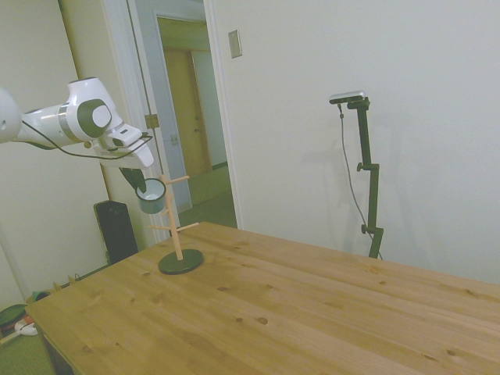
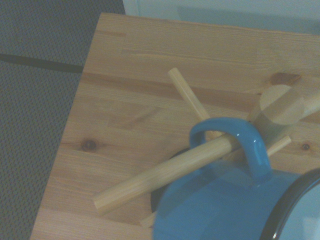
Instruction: Hang the mug
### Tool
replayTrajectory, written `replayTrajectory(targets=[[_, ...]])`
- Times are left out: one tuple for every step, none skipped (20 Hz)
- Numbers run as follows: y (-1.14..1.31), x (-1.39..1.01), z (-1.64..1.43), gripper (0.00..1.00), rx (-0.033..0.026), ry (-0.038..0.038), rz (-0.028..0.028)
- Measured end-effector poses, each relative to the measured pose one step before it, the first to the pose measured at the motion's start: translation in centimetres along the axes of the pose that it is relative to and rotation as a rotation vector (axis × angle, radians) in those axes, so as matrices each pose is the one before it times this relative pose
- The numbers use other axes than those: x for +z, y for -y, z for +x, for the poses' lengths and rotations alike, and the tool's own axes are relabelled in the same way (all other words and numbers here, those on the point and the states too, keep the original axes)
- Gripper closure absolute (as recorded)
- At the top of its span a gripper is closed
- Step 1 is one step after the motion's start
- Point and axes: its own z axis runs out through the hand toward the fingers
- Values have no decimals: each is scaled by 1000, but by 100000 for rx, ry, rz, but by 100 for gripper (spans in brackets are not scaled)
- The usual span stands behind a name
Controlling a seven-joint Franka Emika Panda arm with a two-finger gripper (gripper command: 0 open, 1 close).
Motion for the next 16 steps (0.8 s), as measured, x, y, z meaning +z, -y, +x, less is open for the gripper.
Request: replayTrajectory(targets=[[-42,-42,136,0,154,-81,36],[-25,-29,81,0,96,-40,18],[-20,-18,45,0,62,-14,18],[-6,-23,3,0,-11,22,42],[-14,-37,-16,0,-82,29,47],[-61,-57,-57,0,-174,79,25],[-128,-89,-105,0,-177,152,0],[-203,-118,-179,0,-63,358,12],[-323,-196,-275,0,157,602,121],[-538,-227,-352,0,238,623,-5],[-738,-273,-359,0,190,201,-26],[-938,-311,-370,0,624,279,21],[-1123,-460,-282,0,894,255,647],[-1342,-489,-111,0,1252,262,578],[-2025,-617,175,0,1913,861,424],[-2188,-395,673,0,2640,675,603]])
